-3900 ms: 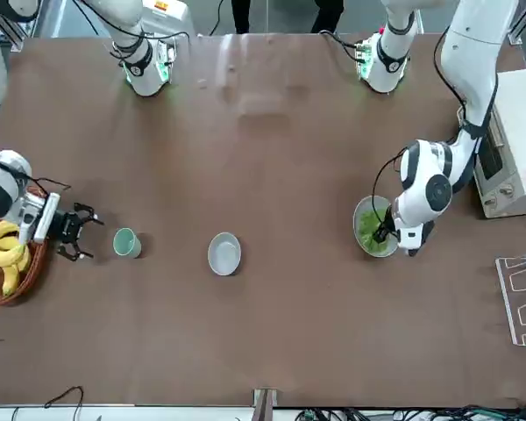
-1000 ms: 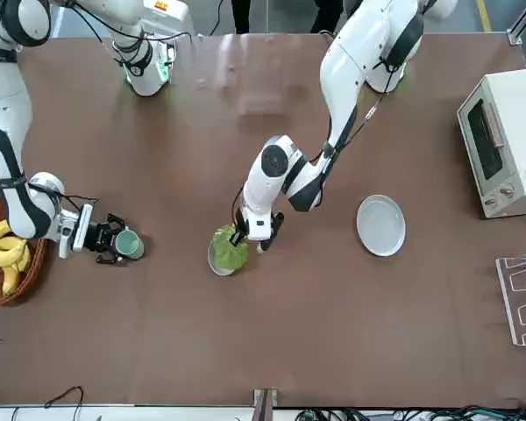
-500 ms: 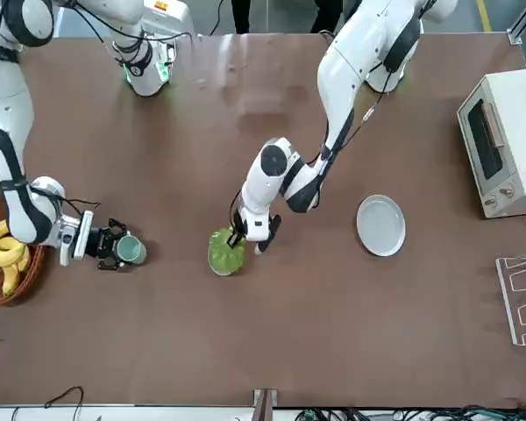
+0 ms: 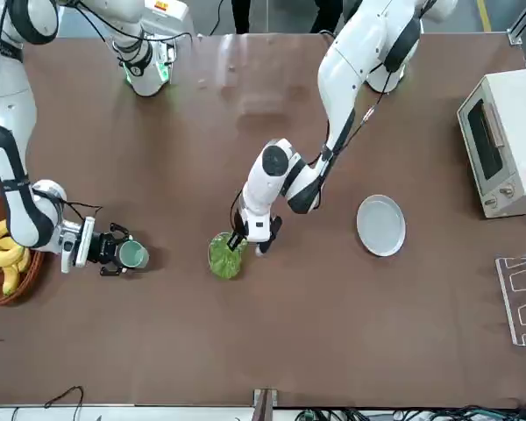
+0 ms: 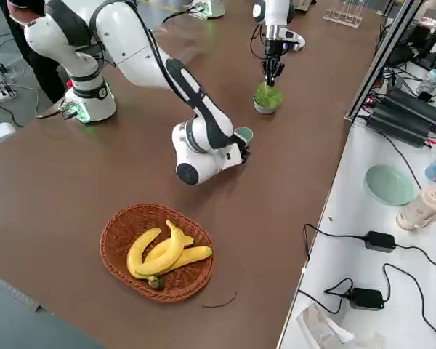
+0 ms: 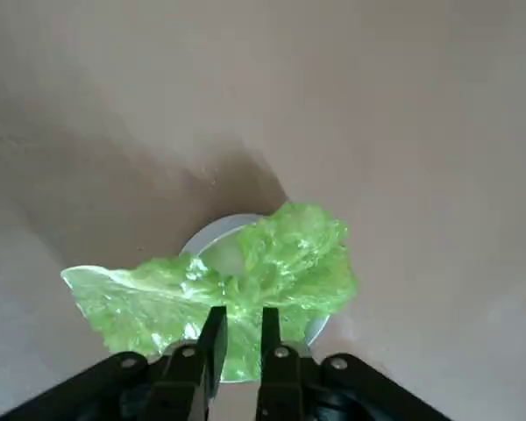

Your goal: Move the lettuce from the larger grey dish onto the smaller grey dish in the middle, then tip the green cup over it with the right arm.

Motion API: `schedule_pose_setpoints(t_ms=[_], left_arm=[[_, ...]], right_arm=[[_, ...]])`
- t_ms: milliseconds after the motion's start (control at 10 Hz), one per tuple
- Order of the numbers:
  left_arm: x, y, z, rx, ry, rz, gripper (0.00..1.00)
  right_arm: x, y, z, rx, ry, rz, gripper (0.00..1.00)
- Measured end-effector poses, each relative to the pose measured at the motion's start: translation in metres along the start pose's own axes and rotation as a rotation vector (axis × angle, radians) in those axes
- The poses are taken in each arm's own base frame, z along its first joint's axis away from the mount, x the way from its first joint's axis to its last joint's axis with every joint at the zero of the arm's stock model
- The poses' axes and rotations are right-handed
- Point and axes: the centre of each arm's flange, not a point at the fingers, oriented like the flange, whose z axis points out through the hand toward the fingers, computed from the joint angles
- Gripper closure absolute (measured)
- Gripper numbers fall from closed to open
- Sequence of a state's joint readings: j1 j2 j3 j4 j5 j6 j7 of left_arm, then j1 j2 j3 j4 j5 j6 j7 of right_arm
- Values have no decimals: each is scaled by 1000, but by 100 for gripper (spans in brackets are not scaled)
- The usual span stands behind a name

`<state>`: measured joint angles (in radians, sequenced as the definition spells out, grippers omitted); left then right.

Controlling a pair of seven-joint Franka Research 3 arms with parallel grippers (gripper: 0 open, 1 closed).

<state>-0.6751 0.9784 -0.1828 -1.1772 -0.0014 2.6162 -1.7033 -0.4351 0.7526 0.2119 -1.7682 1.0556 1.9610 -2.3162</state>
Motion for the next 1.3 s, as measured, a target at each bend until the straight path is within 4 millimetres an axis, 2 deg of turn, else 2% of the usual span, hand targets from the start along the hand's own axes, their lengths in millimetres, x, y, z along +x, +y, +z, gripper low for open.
schedule_pose_setpoints(t_ms=[100,300,500,600,700,900,1000,1100,1300], left_arm=[[0,0,0,0,0,0,74],[1,2,-1,-5,2,0,63],[3,7,-10,40,11,-1,31],[4,14,-24,71,18,-2,18],[5,21,-46,121,29,-4,3],[21,34,-98,222,60,-23,0],[38,40,-123,240,75,-26,0],[61,45,-151,262,89,-11,0],[125,46,-222,276,121,13,0]], right_arm=[[9,1,2,5,-4,-2,32],[38,6,10,5,-37,-1,32],[65,12,13,-24,-99,0,32],[77,13,13,-30,-135,22,32],[91,14,13,-40,-172,55,32],[121,14,23,-71,-221,104,32],[136,12,34,-74,-244,124,32],[149,9,46,-77,-278,141,32],[168,0,74,-75,-345,181,32]])
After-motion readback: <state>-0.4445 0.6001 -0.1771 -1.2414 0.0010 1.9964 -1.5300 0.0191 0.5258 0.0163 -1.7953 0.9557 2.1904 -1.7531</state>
